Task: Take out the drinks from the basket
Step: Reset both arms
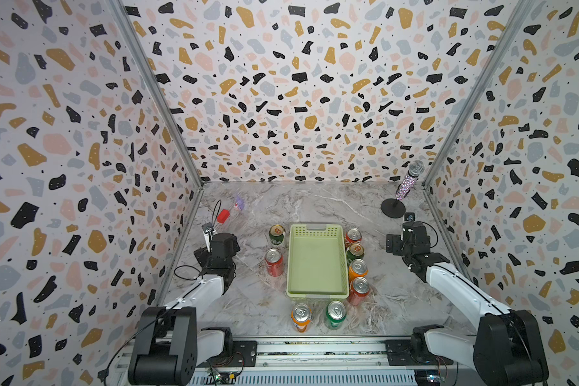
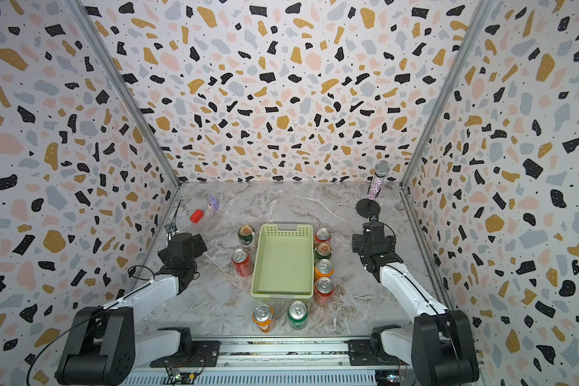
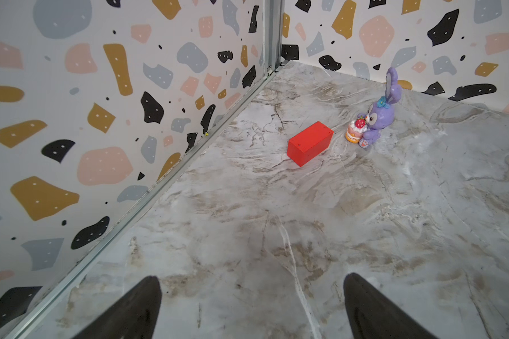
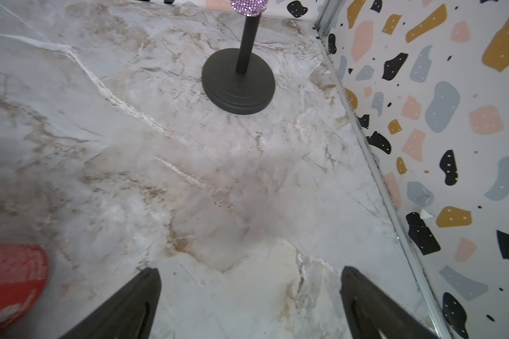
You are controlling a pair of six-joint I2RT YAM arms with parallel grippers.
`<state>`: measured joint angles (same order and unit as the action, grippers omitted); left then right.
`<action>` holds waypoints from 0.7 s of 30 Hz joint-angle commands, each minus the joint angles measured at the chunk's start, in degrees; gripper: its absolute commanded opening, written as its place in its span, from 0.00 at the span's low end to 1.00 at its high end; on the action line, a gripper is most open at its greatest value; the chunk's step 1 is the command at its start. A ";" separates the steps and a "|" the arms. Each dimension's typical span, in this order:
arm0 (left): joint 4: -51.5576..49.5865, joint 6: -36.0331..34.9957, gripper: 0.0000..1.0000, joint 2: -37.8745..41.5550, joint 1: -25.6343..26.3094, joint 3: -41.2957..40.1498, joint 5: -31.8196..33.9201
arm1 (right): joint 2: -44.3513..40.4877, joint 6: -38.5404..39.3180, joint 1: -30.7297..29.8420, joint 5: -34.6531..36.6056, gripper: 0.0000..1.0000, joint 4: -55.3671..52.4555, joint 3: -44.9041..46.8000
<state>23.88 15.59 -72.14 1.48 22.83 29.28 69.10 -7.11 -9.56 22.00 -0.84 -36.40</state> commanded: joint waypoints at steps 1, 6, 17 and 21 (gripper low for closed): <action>9.76 -2.30 1.00 0.27 0.53 -3.68 -1.27 | 0.91 2.09 0.38 3.83 1.00 8.91 1.96; 11.54 -2.96 1.00 0.11 0.46 -4.30 -2.15 | 3.46 4.32 0.37 5.47 1.00 17.84 5.46; 15.04 -6.37 1.00 -0.89 0.97 -5.07 -7.41 | 14.48 10.23 0.39 4.82 1.00 59.64 20.80; 16.54 -7.90 1.00 -1.77 1.98 -5.02 -7.95 | 13.81 10.05 0.36 4.00 1.00 58.66 20.99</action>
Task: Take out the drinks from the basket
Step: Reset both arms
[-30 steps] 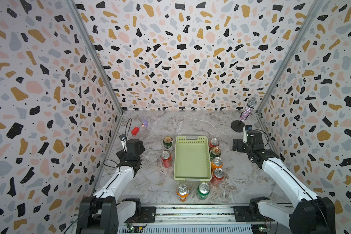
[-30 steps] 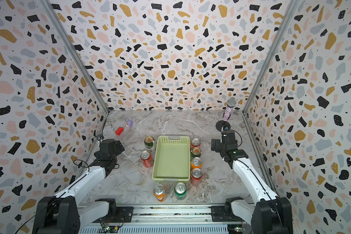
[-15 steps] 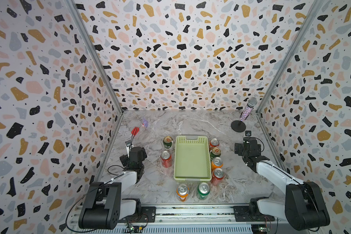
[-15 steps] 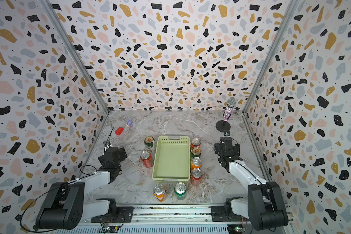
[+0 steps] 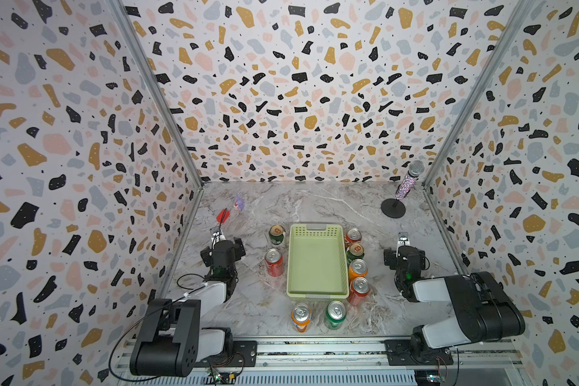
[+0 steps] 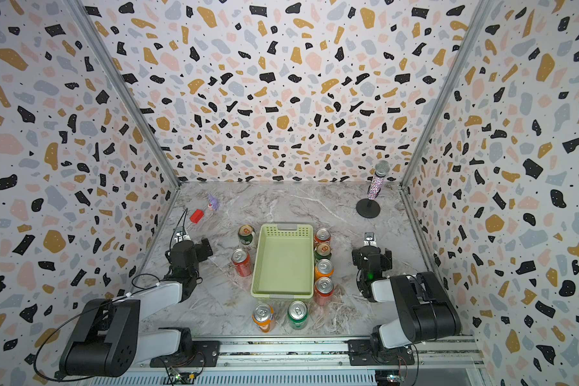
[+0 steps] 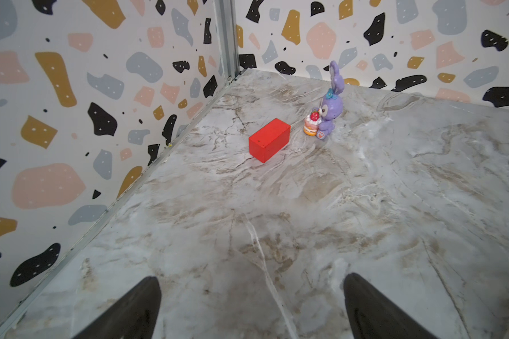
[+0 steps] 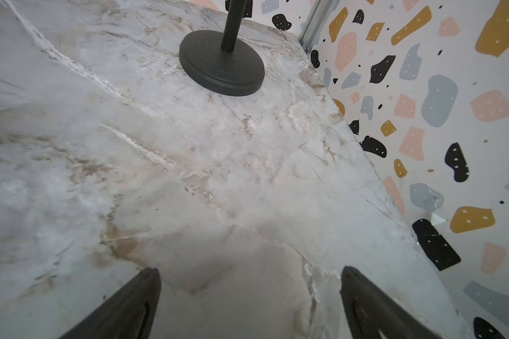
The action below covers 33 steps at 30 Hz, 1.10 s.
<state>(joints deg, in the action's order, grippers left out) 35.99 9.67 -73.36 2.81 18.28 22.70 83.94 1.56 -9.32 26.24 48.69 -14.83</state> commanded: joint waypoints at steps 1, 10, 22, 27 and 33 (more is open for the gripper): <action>4.40 -2.57 1.00 -0.93 0.91 -0.29 -1.80 | -0.69 1.59 0.14 -0.98 1.00 9.75 -0.46; 11.39 -8.00 1.00 -7.46 3.89 -0.47 -5.30 | 3.73 -0.34 3.27 -6.76 1.00 6.58 -4.20; 10.95 -7.94 1.00 -7.45 3.89 -0.26 -5.37 | 2.27 -2.22 5.02 -8.61 1.00 2.40 -4.63; 11.12 -7.99 1.00 -7.19 3.89 -0.44 -5.38 | 2.98 -1.88 5.02 -8.66 1.00 4.19 -4.30; 11.21 -7.92 1.00 -7.15 3.96 -0.45 -5.45 | 2.80 -1.86 5.05 -8.60 1.00 4.04 -4.41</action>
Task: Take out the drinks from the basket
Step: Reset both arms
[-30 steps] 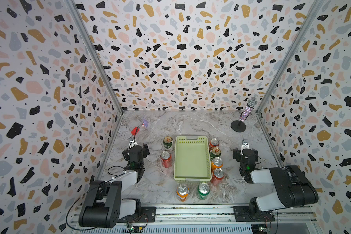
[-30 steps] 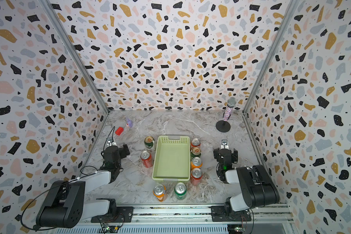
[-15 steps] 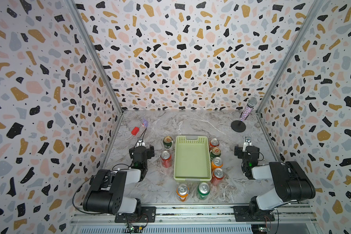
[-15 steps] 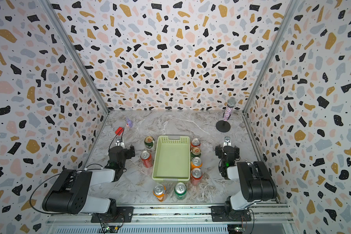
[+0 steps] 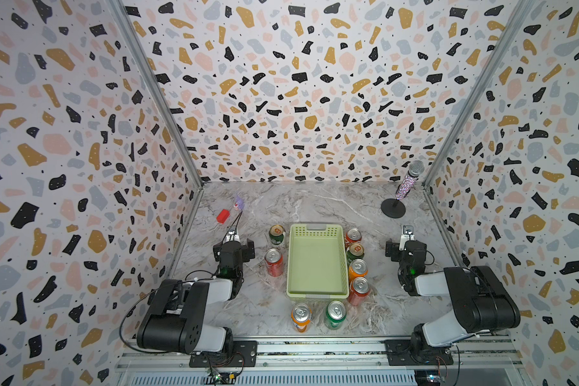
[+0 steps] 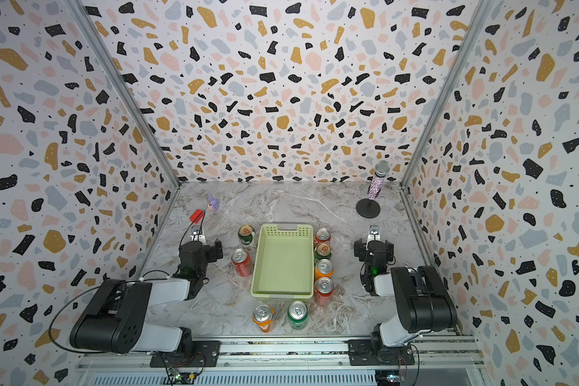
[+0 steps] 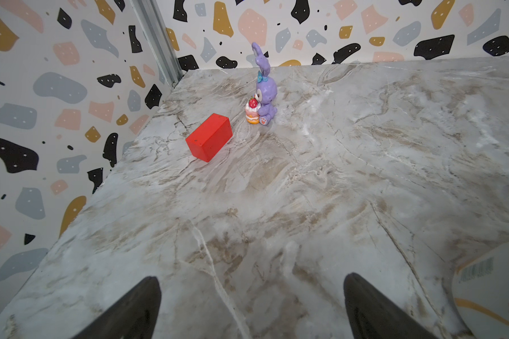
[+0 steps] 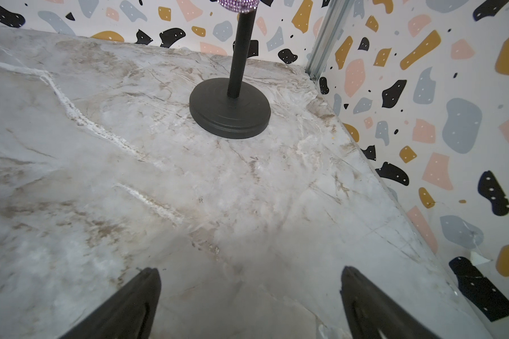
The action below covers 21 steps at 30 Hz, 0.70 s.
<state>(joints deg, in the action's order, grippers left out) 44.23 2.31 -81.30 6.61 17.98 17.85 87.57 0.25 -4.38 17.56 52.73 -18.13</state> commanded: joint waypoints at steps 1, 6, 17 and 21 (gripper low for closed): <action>2.97 -0.73 1.00 0.78 0.17 -0.14 -0.57 | -0.78 -0.61 0.09 -0.02 1.00 -0.01 -1.03; 2.97 -0.78 1.00 0.68 0.24 -0.14 -0.57 | -0.65 -0.52 0.16 -0.06 1.00 0.38 -1.03; 2.97 -0.81 1.00 0.58 0.25 -0.05 -0.59 | -0.73 -0.60 0.16 0.01 1.00 0.20 -1.03; 3.14 -0.98 1.00 0.09 0.20 0.13 -0.69 | -0.73 -0.56 0.08 -0.02 1.00 0.27 -1.03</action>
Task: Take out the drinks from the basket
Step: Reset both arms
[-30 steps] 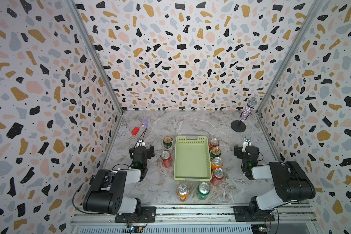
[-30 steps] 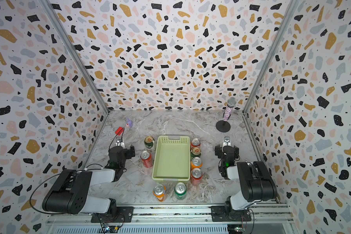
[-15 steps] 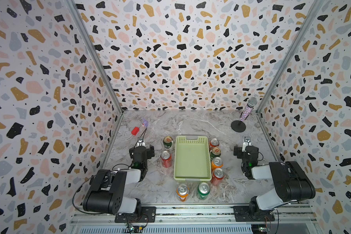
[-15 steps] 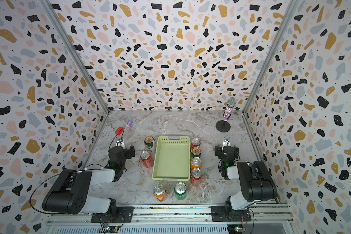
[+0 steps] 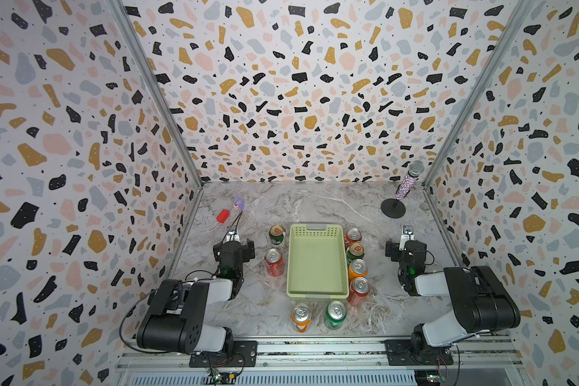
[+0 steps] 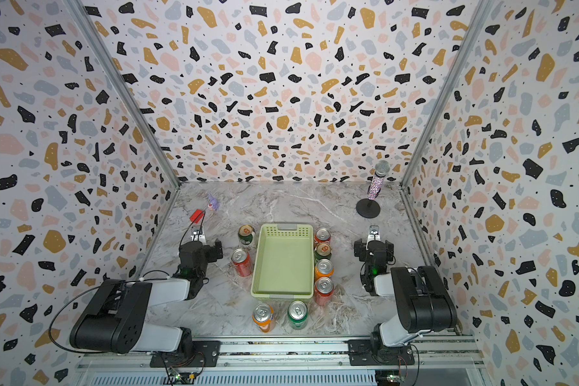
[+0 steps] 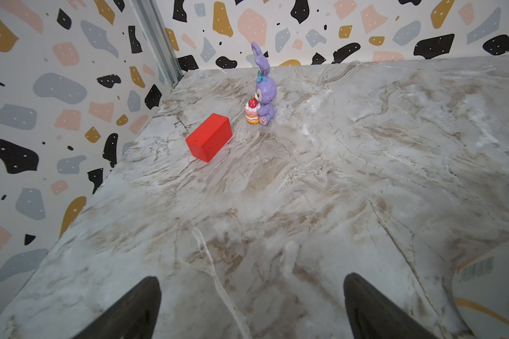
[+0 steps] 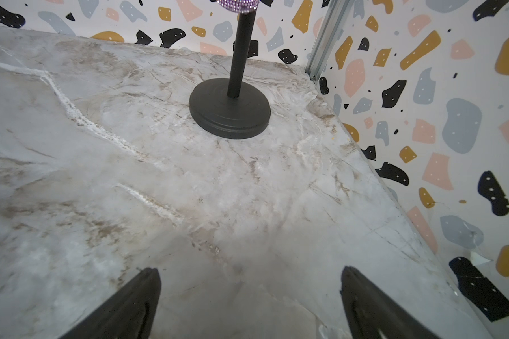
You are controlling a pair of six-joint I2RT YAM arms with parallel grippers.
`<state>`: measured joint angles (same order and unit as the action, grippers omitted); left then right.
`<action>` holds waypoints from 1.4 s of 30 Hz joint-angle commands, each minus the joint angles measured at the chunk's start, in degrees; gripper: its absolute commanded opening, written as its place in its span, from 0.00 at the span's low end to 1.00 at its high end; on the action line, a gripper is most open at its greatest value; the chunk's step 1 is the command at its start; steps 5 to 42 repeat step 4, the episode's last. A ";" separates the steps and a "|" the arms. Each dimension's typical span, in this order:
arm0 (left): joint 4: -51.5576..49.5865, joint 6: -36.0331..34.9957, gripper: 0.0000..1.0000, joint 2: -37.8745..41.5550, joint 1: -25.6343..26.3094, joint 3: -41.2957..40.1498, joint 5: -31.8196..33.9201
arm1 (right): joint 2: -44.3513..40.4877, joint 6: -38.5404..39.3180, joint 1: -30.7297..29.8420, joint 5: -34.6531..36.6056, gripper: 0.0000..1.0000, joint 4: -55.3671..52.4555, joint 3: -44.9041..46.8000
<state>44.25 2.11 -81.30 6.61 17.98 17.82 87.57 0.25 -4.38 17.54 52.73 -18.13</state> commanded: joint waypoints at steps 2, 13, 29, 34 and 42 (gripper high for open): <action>3.12 -0.77 1.00 0.16 0.24 0.04 -0.64 | -0.73 -0.58 0.13 -0.05 1.00 0.27 -1.01; 3.08 -0.71 1.00 0.43 0.24 -0.06 -0.62 | -0.73 -0.60 0.14 -0.02 1.00 0.26 -1.03; 3.08 -0.71 1.00 0.43 0.24 -0.06 -0.62 | -0.73 -0.60 0.14 -0.02 1.00 0.26 -1.03; 3.08 -0.71 1.00 0.43 0.24 -0.06 -0.62 | -0.73 -0.60 0.14 -0.02 1.00 0.26 -1.03; 3.08 -0.71 1.00 0.43 0.24 -0.06 -0.62 | -0.73 -0.60 0.14 -0.02 1.00 0.26 -1.03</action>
